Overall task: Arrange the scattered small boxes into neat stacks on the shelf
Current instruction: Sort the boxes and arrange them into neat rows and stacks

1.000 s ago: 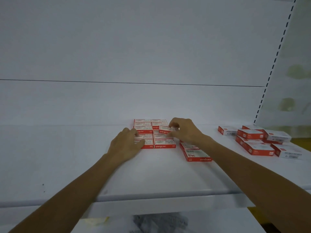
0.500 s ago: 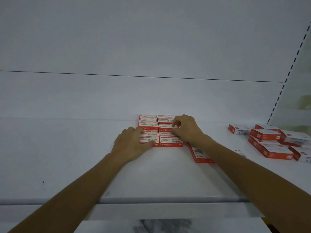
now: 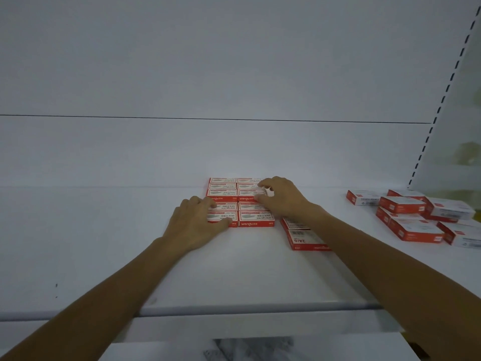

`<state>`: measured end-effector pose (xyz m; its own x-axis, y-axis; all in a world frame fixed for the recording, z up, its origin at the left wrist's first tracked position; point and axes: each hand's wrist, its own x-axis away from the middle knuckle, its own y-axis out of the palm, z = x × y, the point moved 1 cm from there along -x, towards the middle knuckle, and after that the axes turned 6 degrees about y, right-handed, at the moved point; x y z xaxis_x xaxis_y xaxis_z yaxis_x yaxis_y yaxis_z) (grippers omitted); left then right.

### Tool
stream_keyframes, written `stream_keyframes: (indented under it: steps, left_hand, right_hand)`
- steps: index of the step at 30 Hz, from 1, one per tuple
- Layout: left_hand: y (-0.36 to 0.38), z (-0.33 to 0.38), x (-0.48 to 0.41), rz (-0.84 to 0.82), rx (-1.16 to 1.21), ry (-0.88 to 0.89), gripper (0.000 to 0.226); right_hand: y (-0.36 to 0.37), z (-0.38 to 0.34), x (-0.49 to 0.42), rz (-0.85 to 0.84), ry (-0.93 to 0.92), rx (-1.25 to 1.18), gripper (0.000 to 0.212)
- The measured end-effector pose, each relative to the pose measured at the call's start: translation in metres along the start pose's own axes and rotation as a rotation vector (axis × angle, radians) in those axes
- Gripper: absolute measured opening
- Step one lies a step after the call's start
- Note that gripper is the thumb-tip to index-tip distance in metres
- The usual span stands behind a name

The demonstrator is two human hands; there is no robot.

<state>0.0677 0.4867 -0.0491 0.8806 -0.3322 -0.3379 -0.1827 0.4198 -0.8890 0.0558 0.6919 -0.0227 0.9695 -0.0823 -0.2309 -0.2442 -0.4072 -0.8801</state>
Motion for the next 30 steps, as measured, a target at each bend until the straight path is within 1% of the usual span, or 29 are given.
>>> stream_keyframes:
  steps: [3,5,6,11,15,19,24,30]
  left_hand:
    - [-0.005,0.006,0.001,0.056,-0.053,0.046,0.059]
    - [-0.009,0.014,0.001,0.103,-0.059,0.1,0.055]
    - [-0.011,0.018,0.001,0.101,-0.047,0.131,0.052]
    - [-0.009,0.056,-0.002,0.027,0.084,0.3,0.032]
    - [0.007,0.096,-0.009,-0.057,0.049,0.394,0.029]
    - [0.028,0.119,-0.011,-0.112,0.041,0.376,0.032]
    - [0.035,0.132,-0.005,-0.084,0.075,0.359,0.031]
    - [0.037,0.146,0.003,-0.091,0.101,0.366,0.032]
  right_hand:
    - [-0.014,0.014,0.008,0.009,0.026,-0.014,0.042]
    - [-0.025,0.028,0.013,0.003,0.047,-0.03,0.037]
    - [-0.03,0.034,0.017,-0.004,0.057,-0.04,0.035]
    - [-0.051,0.061,0.04,-0.078,0.071,-0.037,0.032]
    - [-0.06,0.075,0.058,-0.15,0.078,0.019,0.033]
    - [-0.064,0.084,0.063,-0.151,0.074,0.033,0.03]
    - [-0.061,0.095,0.061,-0.099,0.058,0.065,0.03]
    - [-0.058,0.101,0.061,-0.076,0.073,0.017,0.032]
